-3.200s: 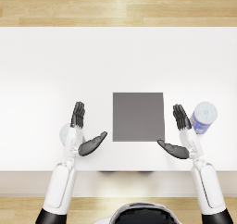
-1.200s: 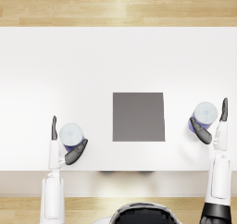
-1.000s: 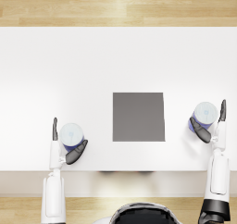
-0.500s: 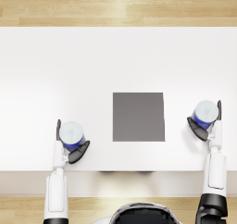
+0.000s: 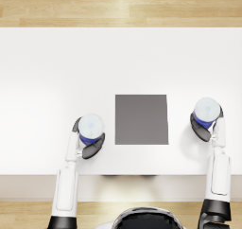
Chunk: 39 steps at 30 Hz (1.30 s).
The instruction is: Pick up the blue can on the left and place it in the middle, then pick up the blue can on the right and place it on top of the can in the middle
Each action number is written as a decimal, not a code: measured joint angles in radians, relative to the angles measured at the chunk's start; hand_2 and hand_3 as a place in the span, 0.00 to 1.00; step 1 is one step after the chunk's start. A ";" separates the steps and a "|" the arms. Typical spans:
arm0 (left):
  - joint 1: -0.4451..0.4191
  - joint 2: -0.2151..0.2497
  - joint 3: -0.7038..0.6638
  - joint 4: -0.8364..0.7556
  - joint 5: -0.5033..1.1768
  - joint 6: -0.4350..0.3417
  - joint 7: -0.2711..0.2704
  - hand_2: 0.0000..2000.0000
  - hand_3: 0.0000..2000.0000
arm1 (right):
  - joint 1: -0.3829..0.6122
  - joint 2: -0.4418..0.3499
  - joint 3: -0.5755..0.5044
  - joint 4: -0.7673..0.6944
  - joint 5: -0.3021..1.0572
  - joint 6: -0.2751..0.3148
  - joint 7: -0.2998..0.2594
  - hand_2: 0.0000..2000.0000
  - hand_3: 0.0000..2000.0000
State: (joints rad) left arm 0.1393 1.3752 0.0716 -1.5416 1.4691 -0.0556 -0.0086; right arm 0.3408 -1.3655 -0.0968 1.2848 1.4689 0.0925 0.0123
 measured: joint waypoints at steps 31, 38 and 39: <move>0.498 0.174 0.567 0.762 -0.200 -0.013 -0.266 1.00 0.76 | 0.072 -0.043 0.120 0.330 0.000 0.023 0.002 1.00 0.76; 0.469 0.180 0.533 0.763 -0.200 0.024 -0.334 0.00 0.00 | 0.129 -0.069 0.200 0.359 0.000 0.023 0.000 1.00 0.76; 0.463 0.179 0.523 0.756 -0.200 0.030 -0.336 0.00 0.00 | 0.146 -0.079 0.223 0.358 0.000 0.024 0.000 1.00 0.76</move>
State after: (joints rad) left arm 0.6023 1.5541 0.5946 -0.7860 1.2689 -0.0257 -0.3444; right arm 0.4873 -1.4446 0.1260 1.6432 1.4687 0.1167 0.0118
